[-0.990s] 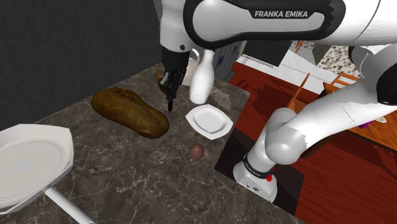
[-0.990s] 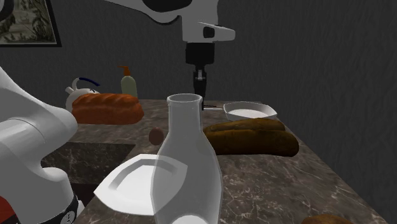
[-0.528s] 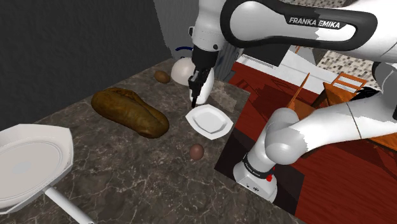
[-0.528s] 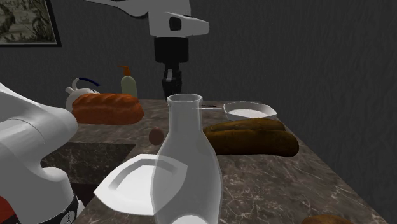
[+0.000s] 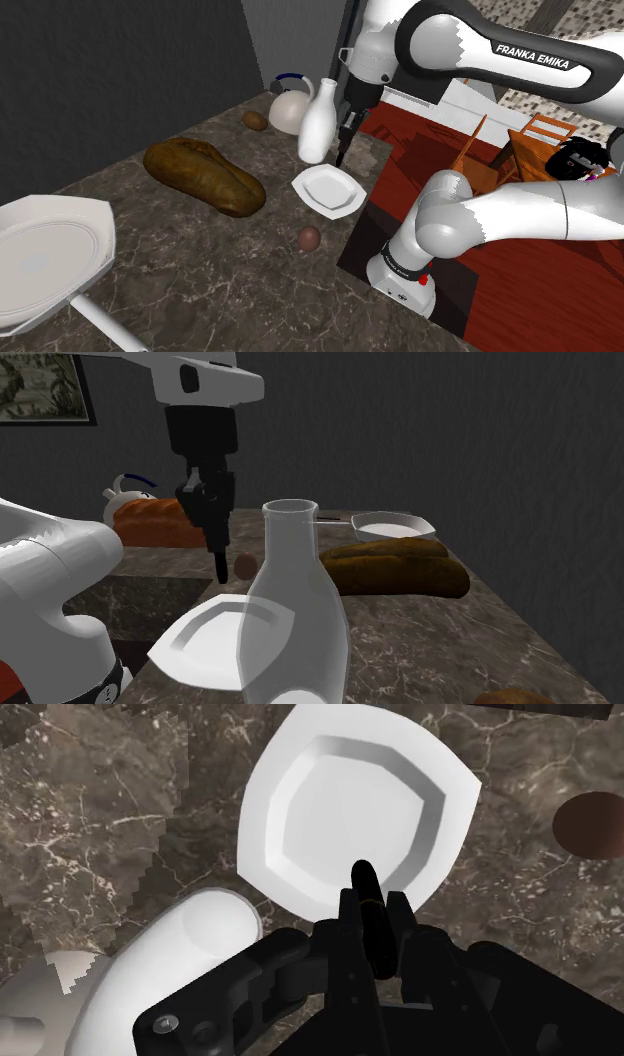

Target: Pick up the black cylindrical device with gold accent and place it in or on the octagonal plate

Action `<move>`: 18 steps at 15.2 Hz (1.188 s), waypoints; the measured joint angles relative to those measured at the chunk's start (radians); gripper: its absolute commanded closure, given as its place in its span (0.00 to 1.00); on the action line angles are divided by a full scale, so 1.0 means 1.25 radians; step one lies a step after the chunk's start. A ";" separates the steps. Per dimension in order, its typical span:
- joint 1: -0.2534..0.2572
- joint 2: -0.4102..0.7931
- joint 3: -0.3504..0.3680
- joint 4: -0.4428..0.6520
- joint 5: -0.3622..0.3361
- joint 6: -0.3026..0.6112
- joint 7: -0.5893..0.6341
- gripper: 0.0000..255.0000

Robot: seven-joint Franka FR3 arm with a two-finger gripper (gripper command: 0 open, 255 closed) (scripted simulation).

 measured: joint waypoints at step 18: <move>0.003 -0.027 0.004 -0.187 0.005 0.160 -0.005 1.00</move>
